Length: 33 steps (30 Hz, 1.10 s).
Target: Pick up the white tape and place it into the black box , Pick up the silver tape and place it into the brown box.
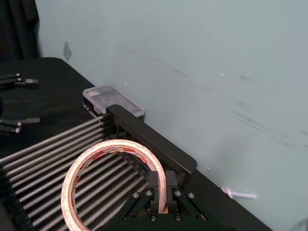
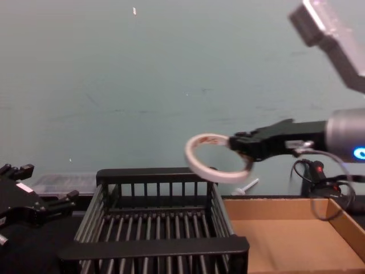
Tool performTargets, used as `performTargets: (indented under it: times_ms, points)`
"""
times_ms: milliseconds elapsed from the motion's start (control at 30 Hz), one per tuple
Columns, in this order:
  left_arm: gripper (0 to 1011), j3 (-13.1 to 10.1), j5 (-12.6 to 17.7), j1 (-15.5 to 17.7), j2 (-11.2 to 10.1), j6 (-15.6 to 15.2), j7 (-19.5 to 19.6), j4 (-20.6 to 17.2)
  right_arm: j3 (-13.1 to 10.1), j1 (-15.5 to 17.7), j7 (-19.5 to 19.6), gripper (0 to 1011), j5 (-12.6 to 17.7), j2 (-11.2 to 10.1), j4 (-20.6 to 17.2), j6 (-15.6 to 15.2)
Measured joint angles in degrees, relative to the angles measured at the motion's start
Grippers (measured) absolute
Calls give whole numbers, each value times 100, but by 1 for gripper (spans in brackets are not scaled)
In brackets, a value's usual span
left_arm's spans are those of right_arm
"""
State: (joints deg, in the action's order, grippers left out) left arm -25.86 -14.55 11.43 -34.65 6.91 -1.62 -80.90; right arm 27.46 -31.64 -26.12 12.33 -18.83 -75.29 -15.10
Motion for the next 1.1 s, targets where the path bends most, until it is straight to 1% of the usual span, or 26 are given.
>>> performTargets:
  times_ms: [33,67,167,200,467,733,1100]
  points:
    - [1001,0,0,0,0,0,0,0,28,-40,-5,95,-10,50,73,21]
    - [1001,0,0,0,0,0,0,0,75,-126,-10,95,-28,147,227,60]
    - [1001,0,0,0,0,0,0,0,132,-234,-13,95,-44,285,437,107]
    - [1001,0,0,0,0,0,0,0,166,-295,-18,95,-54,366,568,140]
    - [1001,0,0,0,0,0,0,0,312,-508,-53,95,-119,699,1164,275]
    - [1001,0,0,0,0,0,0,0,375,-558,-95,95,-170,846,1456,353]
    - [1001,0,0,0,0,0,0,0,434,-560,-161,95,-228,897,1548,382]
